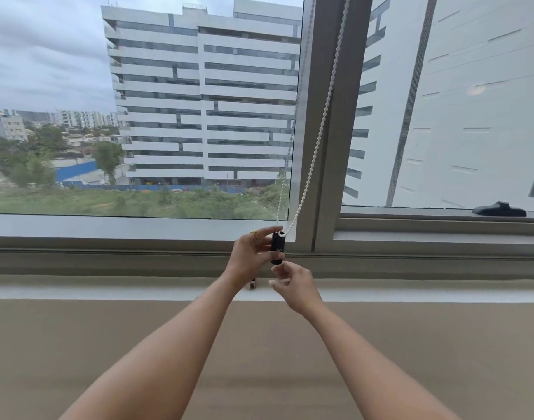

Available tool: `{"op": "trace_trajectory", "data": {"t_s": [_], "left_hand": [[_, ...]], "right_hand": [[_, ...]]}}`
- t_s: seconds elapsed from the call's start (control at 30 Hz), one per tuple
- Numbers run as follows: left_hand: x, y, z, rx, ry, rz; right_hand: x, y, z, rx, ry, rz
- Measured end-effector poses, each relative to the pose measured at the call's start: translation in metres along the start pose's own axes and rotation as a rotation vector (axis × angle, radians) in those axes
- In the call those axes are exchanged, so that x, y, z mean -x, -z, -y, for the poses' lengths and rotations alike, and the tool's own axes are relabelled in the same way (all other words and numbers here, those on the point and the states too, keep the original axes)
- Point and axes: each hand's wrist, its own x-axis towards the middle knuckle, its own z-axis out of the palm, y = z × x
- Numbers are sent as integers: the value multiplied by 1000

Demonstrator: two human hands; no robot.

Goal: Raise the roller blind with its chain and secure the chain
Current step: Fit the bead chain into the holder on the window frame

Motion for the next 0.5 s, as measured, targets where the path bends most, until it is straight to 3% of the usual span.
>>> {"op": "trace_trajectory", "data": {"t_s": [0.23,0.5], "left_hand": [[-4,17,6,-17,12,-34],[-8,27,8,-42,16,-35]], "right_hand": [[-11,-27,2,43,76,71],[-25,-39,1,405,196,233]]}}
